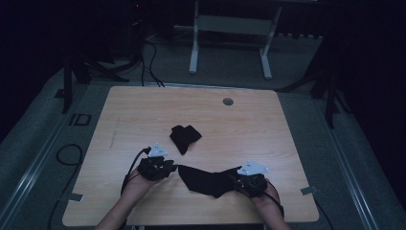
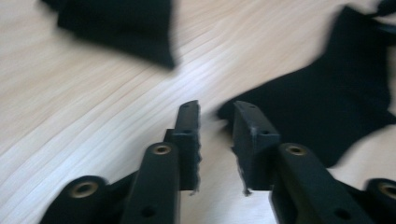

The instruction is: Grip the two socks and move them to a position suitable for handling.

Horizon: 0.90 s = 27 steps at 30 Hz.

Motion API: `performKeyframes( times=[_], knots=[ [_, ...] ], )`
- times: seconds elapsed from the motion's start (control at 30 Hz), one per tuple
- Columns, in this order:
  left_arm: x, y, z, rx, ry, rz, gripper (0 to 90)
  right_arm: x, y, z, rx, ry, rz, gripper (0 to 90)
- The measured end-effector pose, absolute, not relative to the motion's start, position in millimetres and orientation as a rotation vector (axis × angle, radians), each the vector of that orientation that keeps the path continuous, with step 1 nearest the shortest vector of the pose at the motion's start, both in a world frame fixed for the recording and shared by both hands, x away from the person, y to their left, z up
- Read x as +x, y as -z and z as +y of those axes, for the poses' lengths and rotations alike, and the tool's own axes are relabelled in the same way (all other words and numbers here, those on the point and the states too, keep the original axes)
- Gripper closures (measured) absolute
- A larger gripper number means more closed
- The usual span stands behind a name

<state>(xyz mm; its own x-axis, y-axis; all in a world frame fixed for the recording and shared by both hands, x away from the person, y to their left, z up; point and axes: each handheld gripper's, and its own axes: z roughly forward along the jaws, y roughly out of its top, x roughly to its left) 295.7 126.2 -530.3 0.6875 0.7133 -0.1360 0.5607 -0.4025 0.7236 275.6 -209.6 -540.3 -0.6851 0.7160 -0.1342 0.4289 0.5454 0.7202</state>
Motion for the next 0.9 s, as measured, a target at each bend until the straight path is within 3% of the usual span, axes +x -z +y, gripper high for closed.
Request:
performKeyframes(
  times=[0.07, 0.17, 0.53, 0.9],
  knots=[
    [288.8, 526.5, 114.0, 2.147, -0.248, 0.899, 77.5, 274.8, 536.3, -212.7, 0.913, -0.944, 2.347, 77.7],
    [287.3, 529.1, 96.0, 2.191, -0.203, 0.832, 81.1, 276.6, 537.8, -215.0, 0.912, -0.926, 2.372, 87.5],
    [305.9, 557.3, 90.5, 2.241, -0.135, 0.930, 87.9, 283.9, 555.0, -227.6, 0.936, -0.830, 2.399, 82.5],
    [282.9, 559.3, 108.8, 2.221, -0.108, 0.952, 87.9, 291.8, 559.1, -230.5, 0.967, -0.894, 2.395, 82.0]
  ],
)
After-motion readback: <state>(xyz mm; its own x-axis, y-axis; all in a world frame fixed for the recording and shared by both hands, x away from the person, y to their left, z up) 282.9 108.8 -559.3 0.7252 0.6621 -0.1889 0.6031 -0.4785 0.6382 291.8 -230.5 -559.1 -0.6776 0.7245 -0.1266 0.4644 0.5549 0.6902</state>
